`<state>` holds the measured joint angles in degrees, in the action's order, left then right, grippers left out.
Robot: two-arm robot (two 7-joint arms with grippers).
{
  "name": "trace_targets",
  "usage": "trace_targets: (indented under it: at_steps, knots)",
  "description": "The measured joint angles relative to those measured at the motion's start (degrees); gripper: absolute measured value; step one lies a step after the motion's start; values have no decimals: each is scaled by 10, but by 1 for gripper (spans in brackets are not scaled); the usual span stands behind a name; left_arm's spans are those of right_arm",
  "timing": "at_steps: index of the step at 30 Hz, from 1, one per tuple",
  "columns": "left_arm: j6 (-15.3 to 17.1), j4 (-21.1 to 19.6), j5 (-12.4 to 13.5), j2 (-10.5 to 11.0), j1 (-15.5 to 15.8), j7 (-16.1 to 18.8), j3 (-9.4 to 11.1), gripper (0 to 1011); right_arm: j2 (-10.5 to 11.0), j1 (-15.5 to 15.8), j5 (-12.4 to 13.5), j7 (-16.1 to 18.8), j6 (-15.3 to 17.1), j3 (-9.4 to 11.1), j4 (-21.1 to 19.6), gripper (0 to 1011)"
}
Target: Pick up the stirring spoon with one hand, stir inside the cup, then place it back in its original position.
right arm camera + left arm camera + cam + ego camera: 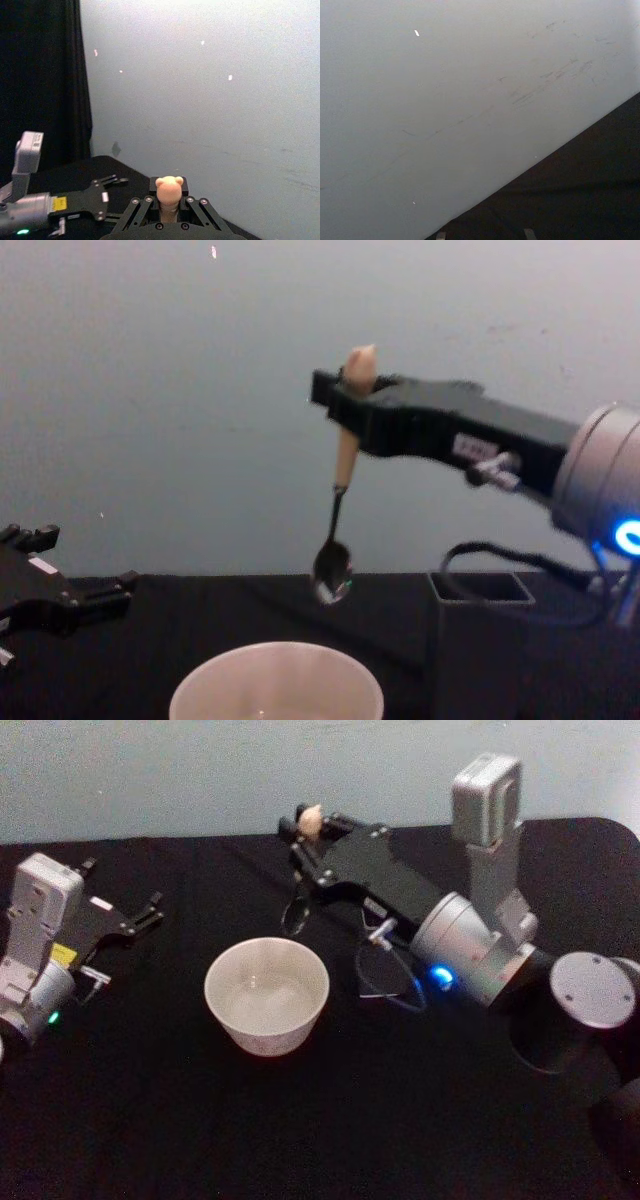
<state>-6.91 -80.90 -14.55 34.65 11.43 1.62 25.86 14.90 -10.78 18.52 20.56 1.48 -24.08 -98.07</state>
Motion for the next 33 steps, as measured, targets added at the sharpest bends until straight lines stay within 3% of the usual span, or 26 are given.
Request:
trace_targets:
  at_steps: [8, 18, 33]
  knots:
    - [0, 0, 0, 0, 0, 0, 0, 1001, 21, 9, 6, -30, 23, 35, -40, 213]
    - [0, 0, 0, 0, 0, 0, 0, 1001, 40, 23, -3, -53, 37, 65, -60, 213]
    - [0, 0, 0, 0, 0, 0, 0, 1001, 34, 29, -31, -61, 51, 66, -34, 214]
